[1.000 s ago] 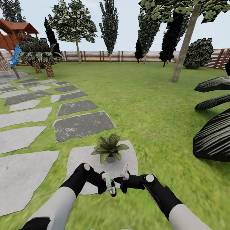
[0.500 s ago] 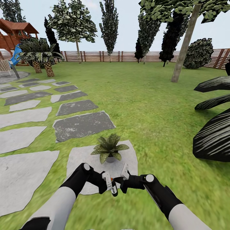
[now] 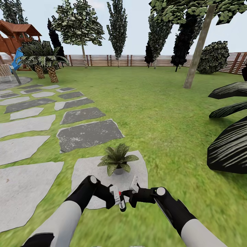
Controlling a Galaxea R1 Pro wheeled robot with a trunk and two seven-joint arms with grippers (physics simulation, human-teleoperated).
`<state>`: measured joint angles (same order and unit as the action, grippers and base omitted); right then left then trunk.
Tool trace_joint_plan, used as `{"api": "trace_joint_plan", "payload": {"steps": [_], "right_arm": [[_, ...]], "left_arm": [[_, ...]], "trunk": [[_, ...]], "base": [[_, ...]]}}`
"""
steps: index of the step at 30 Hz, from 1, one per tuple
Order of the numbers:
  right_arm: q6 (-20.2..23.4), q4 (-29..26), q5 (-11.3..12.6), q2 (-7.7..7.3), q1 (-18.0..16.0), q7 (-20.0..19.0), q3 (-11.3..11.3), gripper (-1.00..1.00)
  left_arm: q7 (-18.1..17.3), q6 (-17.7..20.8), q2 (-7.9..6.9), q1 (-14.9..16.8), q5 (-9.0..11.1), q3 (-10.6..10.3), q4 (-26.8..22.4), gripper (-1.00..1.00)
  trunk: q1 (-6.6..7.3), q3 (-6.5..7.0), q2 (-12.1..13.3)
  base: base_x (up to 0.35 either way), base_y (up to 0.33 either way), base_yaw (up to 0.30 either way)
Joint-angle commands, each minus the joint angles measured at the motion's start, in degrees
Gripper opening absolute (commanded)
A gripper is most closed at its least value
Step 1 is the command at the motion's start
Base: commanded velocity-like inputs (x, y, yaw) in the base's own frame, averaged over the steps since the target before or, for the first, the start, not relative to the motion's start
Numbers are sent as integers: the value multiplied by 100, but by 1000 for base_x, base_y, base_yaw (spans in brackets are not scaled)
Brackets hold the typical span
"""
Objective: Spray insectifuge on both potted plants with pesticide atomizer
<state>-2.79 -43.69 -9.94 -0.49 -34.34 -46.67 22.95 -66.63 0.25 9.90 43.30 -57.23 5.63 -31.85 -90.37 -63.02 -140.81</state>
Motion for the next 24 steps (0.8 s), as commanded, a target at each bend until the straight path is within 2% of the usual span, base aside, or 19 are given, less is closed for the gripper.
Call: {"api": "trace_joint_plan", "payload": {"steps": [1,4,6,10,15,16,19,21,23,24], "right_arm": [[-29,-8,-52,-4,-3,0,8,-100],[-29,-8,-53,-4,-3,0,8,-100],[-29,-8,-56,-4,-3,0,3,-100],[-29,-9,-61,-10,-3,0,-2,-100],[-33,0,-61,-50,-3,0,-22,-100],[-34,3,-64,-58,-3,0,-25,100],[-44,142,-76,-92,-1,77,-25,100],[-65,514,-72,-231,3,378,-21,100],[-97,1007,-55,-428,5,1023,-13,100],[-160,1337,-41,-498,7,1503,-11,100]], "left_arm": [[-34,6,-2,3,-67,47,-11,-100],[-42,7,-279,3,-269,44,-17,-100],[-59,4,-439,-3,-325,45,-4,-100],[-69,-5,-828,-15,-356,46,10,-100],[-70,-14,-1316,-252,-357,52,-50,-100],[-65,-13,-1454,-287,-358,49,-26,-100],[29,14,-1764,-426,-328,100,-42,-100],[446,42,-1867,-469,-263,239,-13,-100],[1228,56,-1889,-541,-103,671,34,-100],[1751,60,-1870,-641,54,1072,86,-100]], "trunk": [[1,-5,-2],[1,-5,-2],[1,-5,-2],[1,-5,-2],[1,-5,-2],[1,-5,-2],[1,-5,-2],[1,-5,-2],[1,-5,-2],[1,-5,-2]], "base": [[0,0,0],[0,0,0],[0,0,0],[0,0,0],[0,0,0],[0,0,0],[0,0,0],[0,0,0],[0,0,0],[0,0,0]]}}
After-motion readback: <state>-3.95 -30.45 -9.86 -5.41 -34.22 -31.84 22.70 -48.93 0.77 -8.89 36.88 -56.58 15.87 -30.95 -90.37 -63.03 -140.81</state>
